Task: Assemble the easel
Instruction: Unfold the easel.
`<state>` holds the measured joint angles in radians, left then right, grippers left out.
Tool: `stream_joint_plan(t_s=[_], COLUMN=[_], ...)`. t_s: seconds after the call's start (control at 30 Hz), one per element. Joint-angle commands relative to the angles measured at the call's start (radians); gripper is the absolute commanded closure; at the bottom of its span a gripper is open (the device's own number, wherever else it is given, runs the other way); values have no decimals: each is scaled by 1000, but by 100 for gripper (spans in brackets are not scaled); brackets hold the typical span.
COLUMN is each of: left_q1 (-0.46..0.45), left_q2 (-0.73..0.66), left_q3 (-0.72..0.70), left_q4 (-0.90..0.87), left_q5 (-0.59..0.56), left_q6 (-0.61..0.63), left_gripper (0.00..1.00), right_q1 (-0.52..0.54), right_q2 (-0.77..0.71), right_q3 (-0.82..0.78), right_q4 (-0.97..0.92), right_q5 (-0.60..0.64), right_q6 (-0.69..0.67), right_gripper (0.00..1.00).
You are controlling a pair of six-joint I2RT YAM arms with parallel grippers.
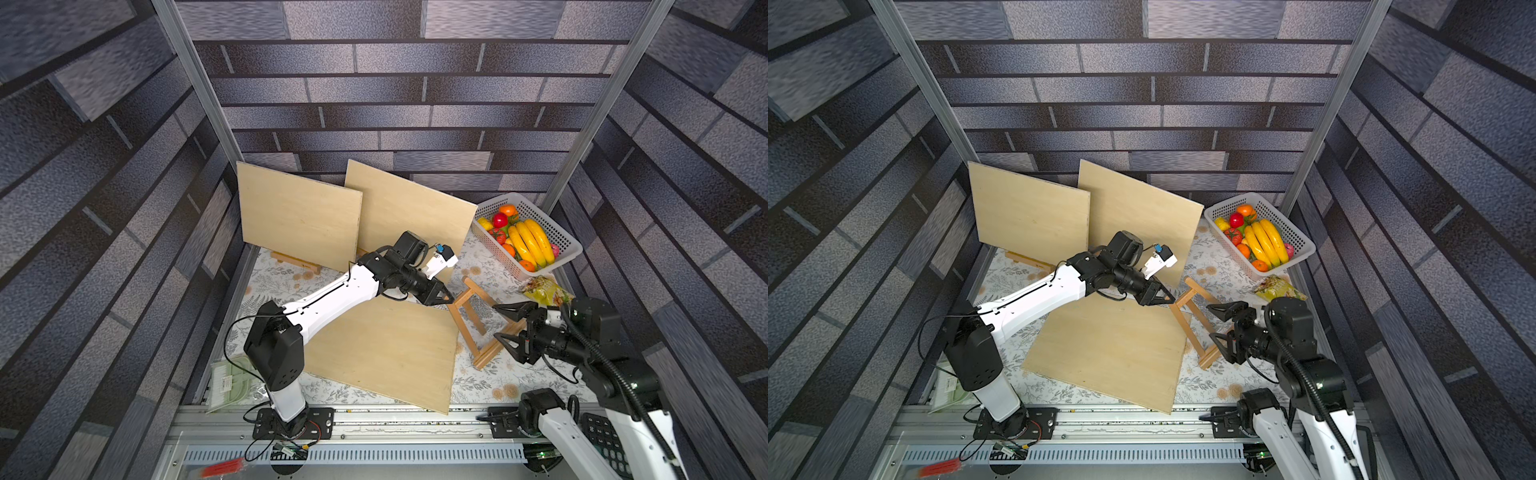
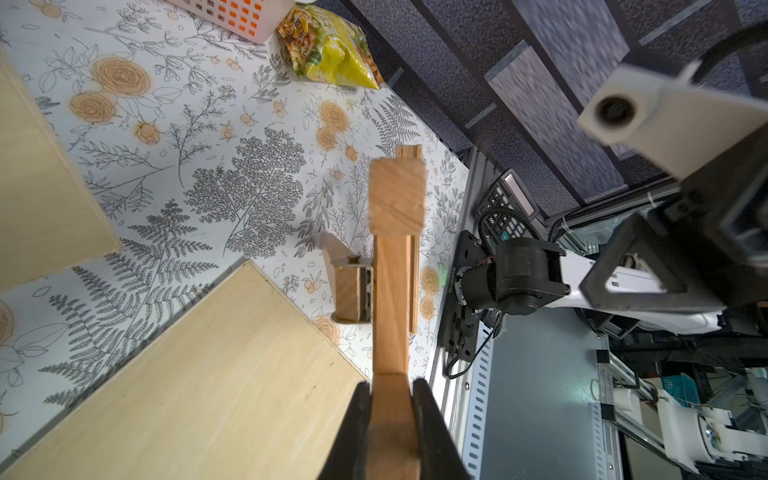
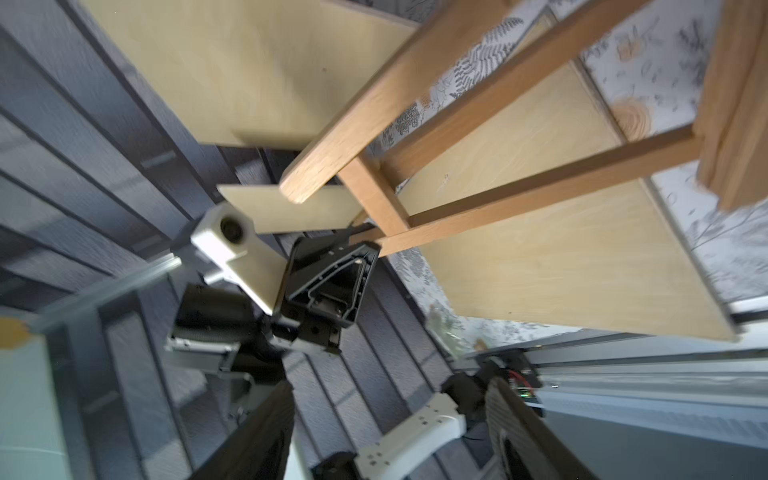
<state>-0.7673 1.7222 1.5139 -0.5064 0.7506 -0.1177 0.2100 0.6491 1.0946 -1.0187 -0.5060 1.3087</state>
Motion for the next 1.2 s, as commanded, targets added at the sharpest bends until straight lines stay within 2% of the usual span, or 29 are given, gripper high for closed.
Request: stream_joint_plan(t_s=[0.0,0.1,0.2,0.3,0.37,0.5,0.63,0.8,0.97,1.17], left_q1=[34,59,99,129,134,133,133,117,125,152], left_q2=[-88,-120,-149,-172,-171,-155,-215,-251,-268,-261], left_q3=[59,81,108,147,198,293,237,200,167,184], left_q4=[10,-44,-128,-257,-392,-678,-679,-684,-658,-617], left_q5=[138,190,223,223,208,154,204,240,263,272], left_q6=[11,62,128,244,348,535,567,561,551,545], left_gripper=[100,100,100,100,100,100,100,100,100,100], right_q1=[0,0,-1,-1,0,0,0,1,14,71], right_q2=[155,251,281,326,375,444,484,534,533,511], right_q3=[279,449,454,440,444,495,511,521,451,365], right_q4=[-227,-241,-133,-89,-118,-198,-264,-357,-310,-252], right_q5=[25,32,-94,-132,-186,-220,-310,-370,-490,-517], right_q6=[-662,-947,-1124,-1206,-1262,-1392,-1503,-1611,-1581,-1556], right_gripper=[26,22,17,18,20,21,20,21,23,23])
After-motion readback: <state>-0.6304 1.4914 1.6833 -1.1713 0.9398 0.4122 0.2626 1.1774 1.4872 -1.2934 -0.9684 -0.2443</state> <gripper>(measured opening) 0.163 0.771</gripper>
